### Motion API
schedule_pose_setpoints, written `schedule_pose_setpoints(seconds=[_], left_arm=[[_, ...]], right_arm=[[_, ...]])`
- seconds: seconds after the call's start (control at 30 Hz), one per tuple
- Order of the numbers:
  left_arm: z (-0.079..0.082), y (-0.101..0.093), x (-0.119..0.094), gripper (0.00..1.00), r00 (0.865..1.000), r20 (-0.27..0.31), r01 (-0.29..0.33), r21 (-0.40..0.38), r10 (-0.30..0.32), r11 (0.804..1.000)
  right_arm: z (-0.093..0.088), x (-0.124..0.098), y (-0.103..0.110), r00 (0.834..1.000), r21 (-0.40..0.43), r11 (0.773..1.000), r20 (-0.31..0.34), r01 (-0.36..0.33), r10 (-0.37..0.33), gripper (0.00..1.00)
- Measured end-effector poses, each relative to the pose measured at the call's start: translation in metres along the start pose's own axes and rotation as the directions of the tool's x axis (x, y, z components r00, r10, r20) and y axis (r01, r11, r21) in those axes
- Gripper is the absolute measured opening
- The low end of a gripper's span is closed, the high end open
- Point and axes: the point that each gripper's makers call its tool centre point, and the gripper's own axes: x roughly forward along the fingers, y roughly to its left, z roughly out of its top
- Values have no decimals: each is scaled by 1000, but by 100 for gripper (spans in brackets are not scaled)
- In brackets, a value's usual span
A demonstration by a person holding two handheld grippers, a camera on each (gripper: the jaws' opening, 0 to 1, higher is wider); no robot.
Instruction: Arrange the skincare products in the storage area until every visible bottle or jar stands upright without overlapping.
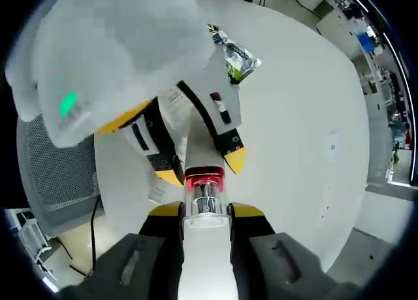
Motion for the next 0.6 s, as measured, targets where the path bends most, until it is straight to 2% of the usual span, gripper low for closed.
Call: schedule_pose_setpoints(seconds=[0.03,0.27,0.37,0.47,0.6], left_arm=[[0,3,0,31,1000,0,-13,9,13,1000],[0,6,-1,30,1000,0,-24,-5,24,1000],[1,6,-1,29,999,5,-31,-27,31,999],[2,6,-1,29,999,19,-40,-30,41,999],[3,6,0,28,998,28,-48,-36,49,998]], right_arm=[[0,0,0,1000,-1,1000,-1,0,0,26],[0,-2,-4,1000,-9,1000,-4,3,-3,26],[-1,-3,-3,1000,-37,999,4,5,-5,27],[-1,-6,0,999,-56,998,36,0,2,27],[-2,-8,-1,996,9,1000,90,12,-13,30]])
